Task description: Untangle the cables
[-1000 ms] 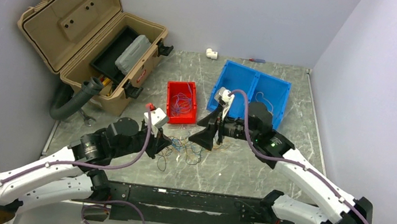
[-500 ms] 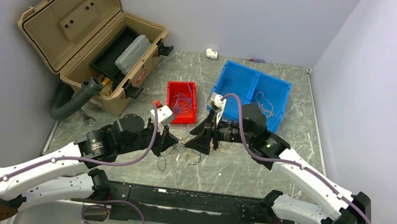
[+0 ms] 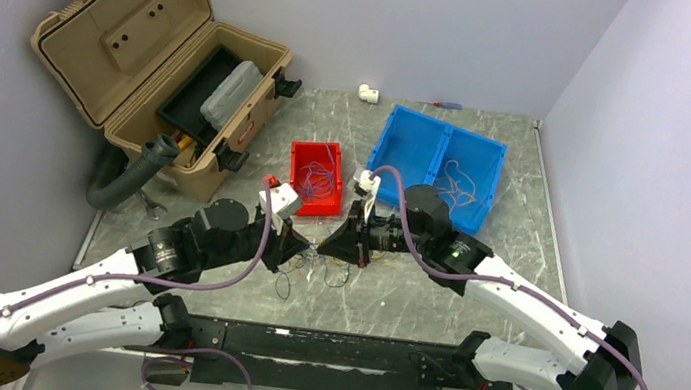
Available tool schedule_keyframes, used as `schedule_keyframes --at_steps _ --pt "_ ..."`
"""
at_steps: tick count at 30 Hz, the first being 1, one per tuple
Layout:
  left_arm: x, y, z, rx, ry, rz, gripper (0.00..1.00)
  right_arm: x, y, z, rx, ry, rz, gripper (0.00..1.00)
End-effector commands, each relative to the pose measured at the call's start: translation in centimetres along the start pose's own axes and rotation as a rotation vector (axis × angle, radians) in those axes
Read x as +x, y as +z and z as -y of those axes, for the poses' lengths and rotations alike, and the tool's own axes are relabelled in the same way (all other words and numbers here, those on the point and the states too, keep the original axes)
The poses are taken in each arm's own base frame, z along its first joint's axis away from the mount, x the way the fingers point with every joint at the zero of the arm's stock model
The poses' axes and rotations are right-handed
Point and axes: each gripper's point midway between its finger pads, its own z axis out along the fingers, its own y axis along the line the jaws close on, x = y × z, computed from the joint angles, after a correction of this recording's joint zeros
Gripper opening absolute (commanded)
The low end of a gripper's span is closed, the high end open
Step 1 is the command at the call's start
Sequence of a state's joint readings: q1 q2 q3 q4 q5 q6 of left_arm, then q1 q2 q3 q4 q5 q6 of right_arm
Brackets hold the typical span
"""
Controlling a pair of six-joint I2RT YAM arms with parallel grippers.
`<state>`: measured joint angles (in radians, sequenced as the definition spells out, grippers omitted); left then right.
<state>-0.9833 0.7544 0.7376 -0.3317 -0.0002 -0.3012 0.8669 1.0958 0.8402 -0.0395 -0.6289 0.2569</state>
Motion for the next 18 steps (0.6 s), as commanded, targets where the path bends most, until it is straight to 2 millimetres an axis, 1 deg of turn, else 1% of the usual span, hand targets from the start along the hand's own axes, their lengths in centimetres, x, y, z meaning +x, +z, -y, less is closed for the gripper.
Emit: schedule_keyframes --at_steps 1,3,5,6,8,9,11,15,18 --pt "-2.8 -1.0 0.1 -0.02 -0.007 0.096 0.05 -1.9 -0.5 0.6 0.077 -0.029 0.067 0.0" --pt "-2.7 -1.4 -0.4 -0.043 -0.019 0.098 0.19 -2.2 -1.0 1.7 0.159 -0.014 0.082 0.0" --pt "-2.6 -1.8 -0.9 -0.072 -0.038 0.109 0.45 -2.5 -1.8 2.9 0.254 0.001 0.101 0.0" --pt "-2.6 -2.1 -1.3 -0.094 -0.05 0.12 0.53 -2.6 -2.4 3.4 0.297 0.009 0.114 0.0" --pt "-2.6 -2.7 -1.9 -0.124 -0.071 0.14 0.66 -2.9 -3.4 4.3 0.379 0.016 0.138 0.0" --pt "-2.6 -2.9 -2.2 -0.143 -0.084 0.147 0.71 -3.0 -3.9 4.4 0.399 0.014 0.149 0.0" --pt "-2.6 -3.5 -2.7 -0.168 -0.101 0.161 0.79 -3.0 -4.5 4.3 0.412 0.004 0.16 0.0" --pt "-2.9 -4.0 -2.5 -0.15 -0.087 0.171 0.87 -2.8 -5.2 4.0 0.416 -0.007 0.15 0.0" --pt "-3.0 -4.1 -2.1 -0.125 -0.042 0.154 0.9 -2.9 -5.3 3.5 0.398 -0.024 0.131 0.0"
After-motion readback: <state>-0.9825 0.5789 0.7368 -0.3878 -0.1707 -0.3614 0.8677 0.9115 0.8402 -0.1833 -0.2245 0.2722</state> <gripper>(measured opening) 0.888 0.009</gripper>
